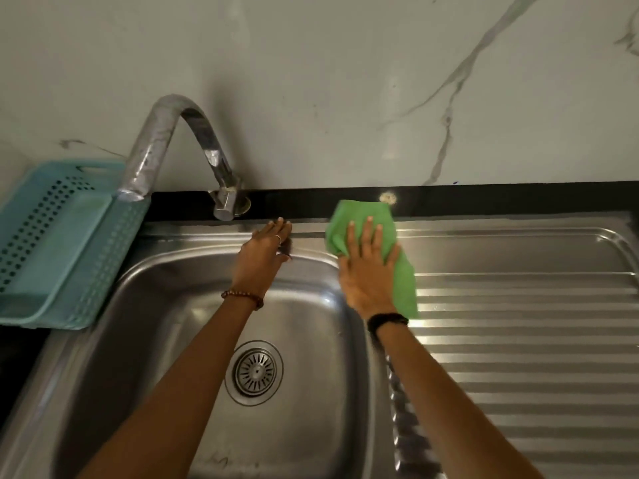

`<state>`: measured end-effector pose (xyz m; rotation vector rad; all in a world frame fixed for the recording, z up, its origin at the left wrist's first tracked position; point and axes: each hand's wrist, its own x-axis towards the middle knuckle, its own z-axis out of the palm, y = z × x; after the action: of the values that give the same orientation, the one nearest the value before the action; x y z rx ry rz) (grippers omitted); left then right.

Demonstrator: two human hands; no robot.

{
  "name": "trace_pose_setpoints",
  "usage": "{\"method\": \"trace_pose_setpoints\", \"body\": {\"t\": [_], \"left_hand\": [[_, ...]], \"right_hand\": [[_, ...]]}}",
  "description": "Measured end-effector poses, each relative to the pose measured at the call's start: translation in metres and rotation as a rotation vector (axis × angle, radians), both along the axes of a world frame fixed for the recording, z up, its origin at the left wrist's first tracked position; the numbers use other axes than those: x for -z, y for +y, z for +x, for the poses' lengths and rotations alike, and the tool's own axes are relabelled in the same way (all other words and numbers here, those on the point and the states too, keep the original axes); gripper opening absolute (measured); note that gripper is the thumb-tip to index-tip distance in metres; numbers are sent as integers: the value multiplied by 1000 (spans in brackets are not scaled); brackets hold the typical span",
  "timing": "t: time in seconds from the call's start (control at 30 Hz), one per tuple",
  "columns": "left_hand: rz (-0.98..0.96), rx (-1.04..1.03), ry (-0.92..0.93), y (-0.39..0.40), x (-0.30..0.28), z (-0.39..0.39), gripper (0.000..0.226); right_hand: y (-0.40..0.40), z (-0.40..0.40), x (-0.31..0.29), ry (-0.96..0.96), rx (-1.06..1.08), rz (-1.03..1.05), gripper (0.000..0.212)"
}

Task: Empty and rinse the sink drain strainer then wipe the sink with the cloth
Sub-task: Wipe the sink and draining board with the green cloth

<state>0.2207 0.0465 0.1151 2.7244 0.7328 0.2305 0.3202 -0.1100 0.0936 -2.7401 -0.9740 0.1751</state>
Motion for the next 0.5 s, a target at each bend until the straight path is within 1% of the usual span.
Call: {"method": "trace_pose_setpoints", "body": {"t": [0.03, 0.1, 0.13, 0.17, 0.2, 0.27, 0.33, 0.4, 0.5], "left_hand": [[3, -14, 4, 0, -1, 0, 60], [17, -46, -32, -1, -4, 0, 43], [19, -55, -53, -2, -5, 0, 35], [18, -56, -65, -4, -7, 0, 32], [13, -58, -63, -4, -7, 0, 35], [-13, -85, -25, -3, -7, 0, 48], [-25, -68, 46, -1, -5, 1, 62], [-32, -24, 73, 0, -4, 0, 64], [-33, -21, 82, 2, -2, -1, 64]], "right_hand": [[16, -13, 1, -2, -78, 4, 62], [44, -37, -2, -11, -211, 18, 64], [52, -43, -4, 7, -245, 36, 65], [54, -45, -4, 17, -265, 42, 65], [50, -42, -4, 10, -288, 37, 64], [30, -28, -5, -14, -331, -3, 59], [2, -11, -9, 7, -279, 6, 53], [-27, 8, -16, 61, -128, 40, 48], [-76, 42, -26, 67, 92, 66, 45]]}}
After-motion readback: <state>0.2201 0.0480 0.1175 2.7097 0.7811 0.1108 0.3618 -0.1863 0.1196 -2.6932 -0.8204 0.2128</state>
